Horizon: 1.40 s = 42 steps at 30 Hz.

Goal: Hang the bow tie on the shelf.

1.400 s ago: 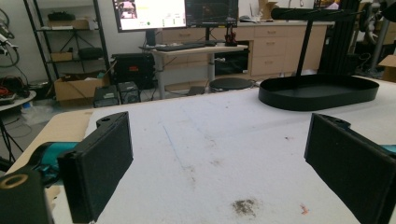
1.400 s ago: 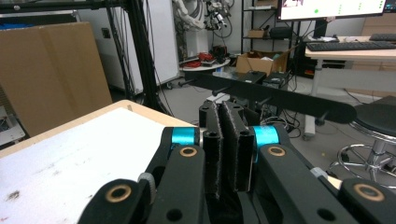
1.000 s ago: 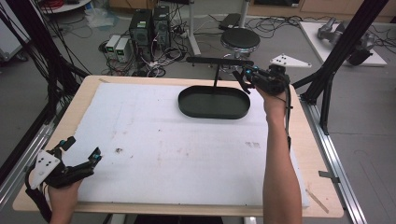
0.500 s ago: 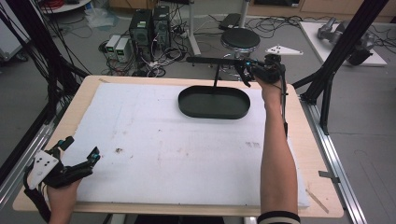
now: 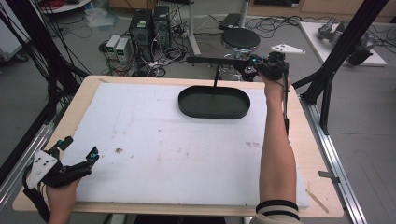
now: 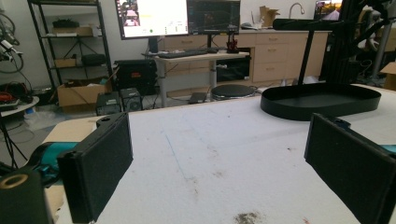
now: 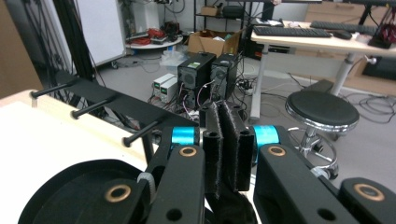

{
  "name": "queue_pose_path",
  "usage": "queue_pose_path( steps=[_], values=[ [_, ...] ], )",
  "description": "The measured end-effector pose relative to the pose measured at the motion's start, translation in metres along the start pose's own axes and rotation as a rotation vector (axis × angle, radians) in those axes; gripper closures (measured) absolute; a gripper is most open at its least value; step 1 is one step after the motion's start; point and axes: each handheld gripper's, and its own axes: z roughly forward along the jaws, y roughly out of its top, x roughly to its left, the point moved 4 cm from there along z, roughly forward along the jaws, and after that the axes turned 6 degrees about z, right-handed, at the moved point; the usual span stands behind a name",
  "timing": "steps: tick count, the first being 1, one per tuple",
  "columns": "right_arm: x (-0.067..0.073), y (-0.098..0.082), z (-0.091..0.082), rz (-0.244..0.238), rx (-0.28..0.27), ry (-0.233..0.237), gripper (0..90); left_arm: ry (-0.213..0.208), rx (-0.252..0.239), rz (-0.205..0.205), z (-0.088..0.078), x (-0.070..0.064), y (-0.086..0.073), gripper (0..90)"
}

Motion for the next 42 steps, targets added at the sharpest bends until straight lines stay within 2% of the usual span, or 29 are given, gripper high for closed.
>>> queue_pose_path(
  steps=[2,3,4,8,10,11,12,13,14,15,17,20,22,25,27,28,29,31,35,38,39,41,42],
  values=[
    [-0.002,-0.001,0.0,0.008,-0.004,-0.003,85.7,0.002,0.001,-0.001,0.0,0.0,-0.001,8.2],
    [-0.006,-0.001,0.0,0.01,-0.011,-0.032,75.2,0.002,0.002,-0.002,0.0,0.001,-0.001,8.2],
    [-0.007,-0.001,0.0,0.018,-0.02,-0.044,69.2,0.002,0.005,-0.001,0.0,0.001,-0.001,8.2],
    [-0.006,0.003,-0.005,0.023,-0.041,-0.073,54.3,-0.002,0.008,0.002,0.001,0.0,-0.002,8.2],
    [-0.005,0.004,-0.007,0.024,-0.053,-0.073,51.7,-0.003,0.006,0.001,0.002,-0.001,-0.002,8.2],
    [-0.002,0.008,-0.013,0.03,-0.089,-0.077,40.7,-0.005,0.006,0.002,0.002,-0.001,-0.002,8.2],
    [-0.002,0.008,-0.013,0.03,-0.089,-0.077,40.7,-0.005,0.006,0.002,0.002,-0.002,-0.002,8.2],
    [0.003,0.014,-0.021,0.033,-0.127,-0.088,32.5,-0.006,0.005,0.001,0.002,-0.002,-0.002,8.2],
    [0.003,0.014,-0.021,0.033,-0.127,-0.088,32.5,-0.006,0.005,0.001,0.002,-0.002,-0.002,8.2],
    [0.007,0.021,-0.03,0.035,-0.169,-0.107,22.9,-0.006,0.005,0.002,0.002,-0.002,-0.002,8.2],
    [0.01,0.024,-0.035,0.038,-0.186,-0.113,19.4,-0.008,0.0,-0.004,0.001,-0.002,-0.001,8.2],
    [0.02,0.034,-0.055,0.031,-0.234,-0.13,11.5,-0.01,0.001,-0.008,0.001,-0.001,0.0,8.2],
    [0.029,0.04,-0.073,0.012,-0.26,-0.135,11.5,-0.01,-0.002,-0.012,0.001,-0.002,0.0,8.2],
    [0.034,0.043,-0.095,-0.031,-0.291,-0.186,11.5,-0.012,-0.006,-0.012,0.0,-0.002,0.002,8.2],
    [0.035,0.044,-0.1,-0.03,-0.298,-0.191,11.5,-0.014,-0.009,-0.01,0.0,-0.003,0.003,8.2],
    [0.038,0.043,-0.116,-0.022,-0.316,-0.198,11.5,-0.015,-0.009,-0.011,0.0,-0.003,0.003,8.2],
    [0.04,0.042,-0.122,-0.023,-0.32,-0.207,11.5,-0.015,-0.01,-0.01,0.0,-0.003,0.003,8.2],
    [0.044,0.039,-0.136,-0.036,-0.364,-0.21,11.5,-0.024,-0.009,-0.019,0.0,-0.003,0.005,8.2],
    [0.051,0.027,-0.158,-0.044,-0.399,-0.215,11.5,-0.024,-0.004,-0.027,0.0,-0.003,0.005,8.2],
    [0.054,0.021,-0.167,-0.054,-0.405,-0.212,11.5,-0.018,-0.001,-0.025,0.0,-0.002,0.005,8.2],
    [0.061,0.011,-0.176,-0.058,-0.417,-0.214,11.5,-0.014,0.0,-0.023,0.0,-0.002,0.006,8.2],
    [0.062,0.009,-0.178,-0.07,-0.418,-0.213,11.5,-0.01,0.001,-0.027,0.0,-0.002,0.006,8.2],
    [0.064,0.003,-0.182,-0.083,-0.415,-0.231,11.5,-0.01,0.001,-0.028,-0.001,-0.002,0.006,8.2]
  ],
)
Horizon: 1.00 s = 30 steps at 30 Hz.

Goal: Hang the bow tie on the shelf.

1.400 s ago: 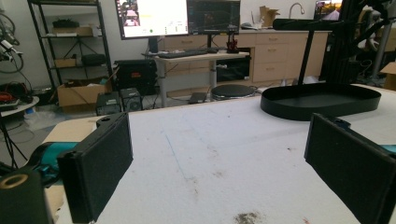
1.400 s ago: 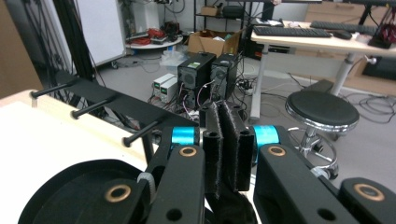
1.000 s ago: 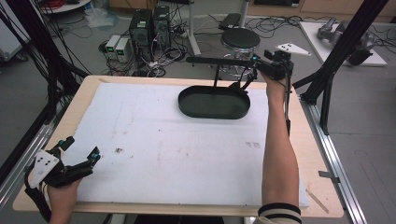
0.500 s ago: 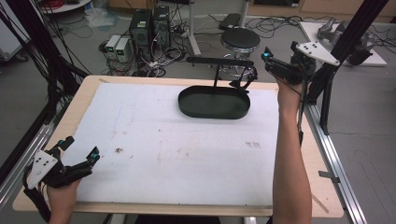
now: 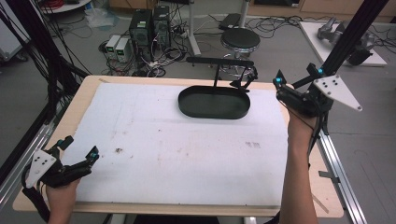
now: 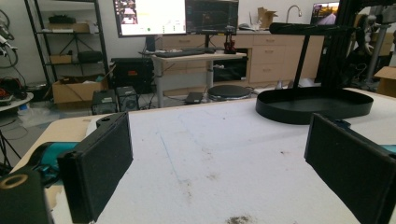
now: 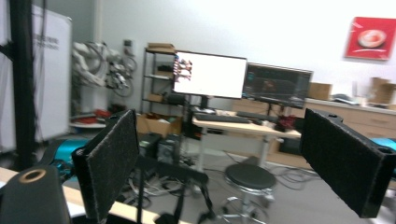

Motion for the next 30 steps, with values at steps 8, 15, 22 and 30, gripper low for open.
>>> queue_pose_path(
  steps=[8,15,22,30],
  values=[
    [0.004,-0.025,-0.043,0.033,-0.027,-0.021,11.5,0.022,-0.008,0.011,-0.003,0.003,0.003,8.2],
    [0.003,-0.054,-0.081,0.08,-0.023,-0.03,11.5,0.024,-0.011,-0.002,-0.004,0.002,0.007,8.2],
    [0.007,-0.083,-0.102,0.08,0.019,-0.017,11.5,0.011,-0.009,0.025,-0.004,-0.004,0.01,8.2],
    [0.014,-0.104,-0.118,0.072,0.046,0.031,11.5,0.006,-0.009,0.035,-0.004,-0.008,0.012,8.1]
  ],
)
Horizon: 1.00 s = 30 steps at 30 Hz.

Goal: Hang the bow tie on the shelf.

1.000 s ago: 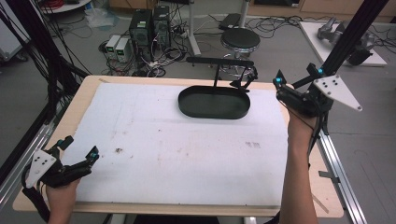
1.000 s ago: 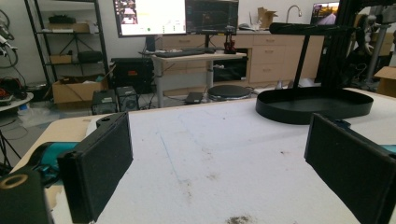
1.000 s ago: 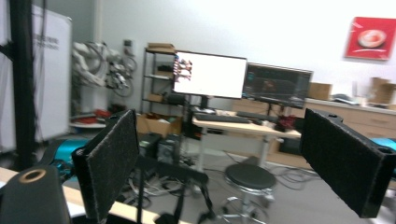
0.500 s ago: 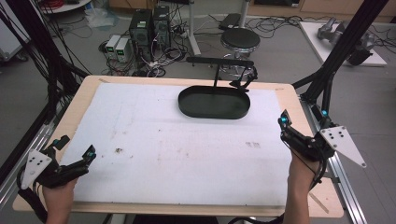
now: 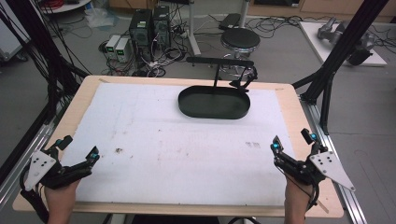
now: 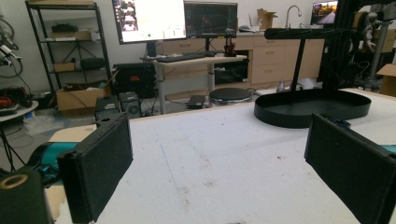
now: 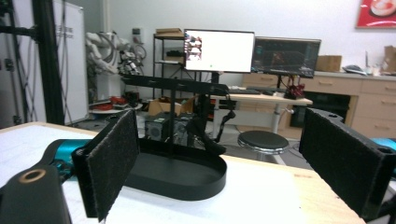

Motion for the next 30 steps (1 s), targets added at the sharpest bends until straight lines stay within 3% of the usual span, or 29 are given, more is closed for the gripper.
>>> queue_pose_path(
  steps=[4,8,17,30],
  values=[
    [0.007,-0.005,-0.004,-0.005,-0.008,0.036,11.5,-0.011,0.014,-0.009,0.001,-0.001,-0.002,8.2],
    [0.009,-0.014,-0.001,-0.004,0.033,0.063,11.5,-0.01,0.025,-0.004,0.002,-0.002,-0.004,8.2],
    [0.008,-0.017,-0.006,0.013,0.023,0.061,11.5,-0.016,0.031,-0.001,0.002,-0.004,-0.006,8.2],
    [-0.004,-0.019,-0.015,0.035,0.012,0.044,11.5,-0.022,0.03,0.005,0.002,-0.007,-0.006,8.2]
  ],
)
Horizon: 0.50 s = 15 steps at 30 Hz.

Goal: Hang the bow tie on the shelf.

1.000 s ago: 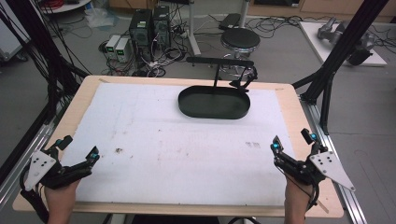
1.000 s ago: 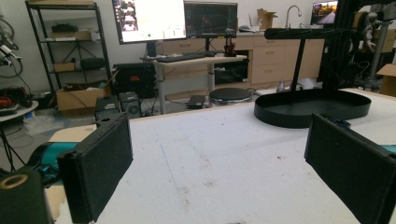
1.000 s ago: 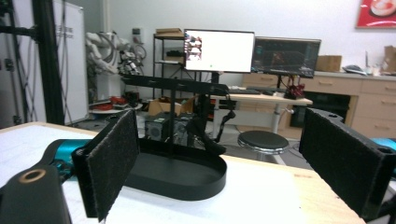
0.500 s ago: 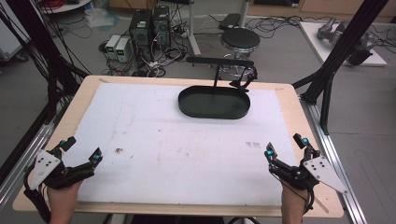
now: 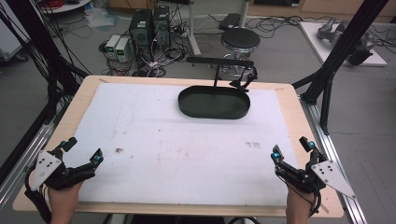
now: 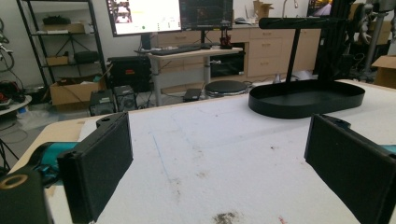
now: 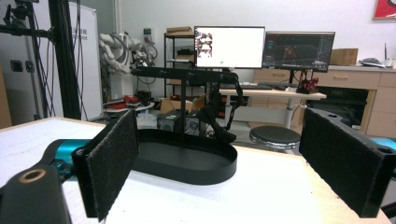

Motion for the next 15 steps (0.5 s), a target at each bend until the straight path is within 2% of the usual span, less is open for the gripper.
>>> queue_pose_path(
  steps=[9,15],
  values=[
    [-0.0008,-0.0021,0.0006,-0.005,0.006,0.001,11.5,0.003,-0.005,-0.017,-0.0006,0.0032,-0.0007,8.2],
    [-0.002,-0.0048,-0.0005,0.008,0.014,-0.001,11.5,0.003,-0.011,-0.022,-0.0009,0.0045,0.0004,8.1]
  ],
)
